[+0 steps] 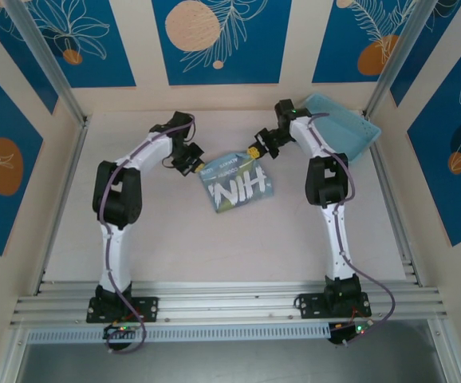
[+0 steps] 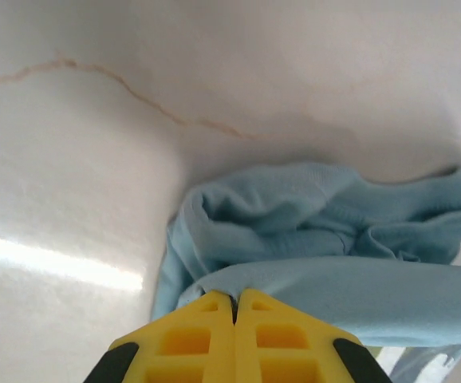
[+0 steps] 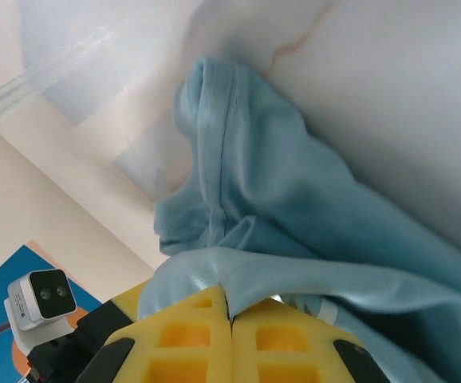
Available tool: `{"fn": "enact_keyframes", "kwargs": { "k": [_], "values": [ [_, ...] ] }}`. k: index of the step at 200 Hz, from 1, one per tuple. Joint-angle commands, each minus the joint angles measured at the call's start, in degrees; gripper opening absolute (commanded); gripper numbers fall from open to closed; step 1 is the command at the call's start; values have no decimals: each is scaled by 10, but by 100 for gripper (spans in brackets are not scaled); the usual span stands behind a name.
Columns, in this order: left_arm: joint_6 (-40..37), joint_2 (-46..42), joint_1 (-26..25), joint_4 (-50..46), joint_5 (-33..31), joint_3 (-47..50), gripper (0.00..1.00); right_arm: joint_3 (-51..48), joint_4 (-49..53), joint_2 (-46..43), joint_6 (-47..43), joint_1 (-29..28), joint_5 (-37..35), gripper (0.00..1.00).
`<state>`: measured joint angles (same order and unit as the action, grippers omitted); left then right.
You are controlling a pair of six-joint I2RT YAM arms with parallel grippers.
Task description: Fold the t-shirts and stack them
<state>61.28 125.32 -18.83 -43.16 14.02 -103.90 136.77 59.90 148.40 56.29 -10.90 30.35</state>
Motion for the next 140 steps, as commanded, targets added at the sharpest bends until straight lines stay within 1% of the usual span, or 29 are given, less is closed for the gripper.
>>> {"fn": "enact_keyframes", "kwargs": {
  "k": [1, 12, 17, 22, 32, 47, 58, 68, 82, 100, 110, 132, 140],
  "values": [
    [-10, 6, 14, -23, -25, -28, 0, 27, -30, 9, 2, 1, 25, 15],
    [-16, 19, 19, 5, -8, -30, 0, 20, -43, 10, -2, 2, 25, 24],
    [-22, 25, 20, 18, 0, -32, 1, 17, -46, 10, -5, 2, 24, 30],
    [-28, 30, 21, 24, 2, -38, 5, 17, -47, 9, -10, 2, 21, 36],
    [-45, 35, 21, 22, -4, -53, 21, 17, -47, 3, -23, 4, 12, 45],
    [-61, 21, 20, 10, -24, -62, 38, 10, -52, -23, -44, 5, -6, 52],
    [-63, -5, 17, -12, -52, -59, 46, -5, -56, -51, -58, 7, -21, 56],
    [-61, -38, 9, -31, -83, -46, 48, -24, -57, -79, -72, 8, -35, 57],
    [-37, -90, -14, -23, -102, 1, 49, -66, -60, -119, -87, 8, -55, 58],
    [21, -133, -58, 4, -85, 60, 45, -144, -81, -174, -94, 8, -66, 56],
    [54, -144, -89, 18, -77, 79, 43, -189, -98, -204, -97, 7, -79, 49],
    [152, -156, -151, 53, -84, 110, 39, -278, -141, -261, -96, 6, -88, 26],
    [191, -158, -171, 70, -92, 119, 38, -300, -146, -278, -96, 6, -90, 23]
  ]
}}
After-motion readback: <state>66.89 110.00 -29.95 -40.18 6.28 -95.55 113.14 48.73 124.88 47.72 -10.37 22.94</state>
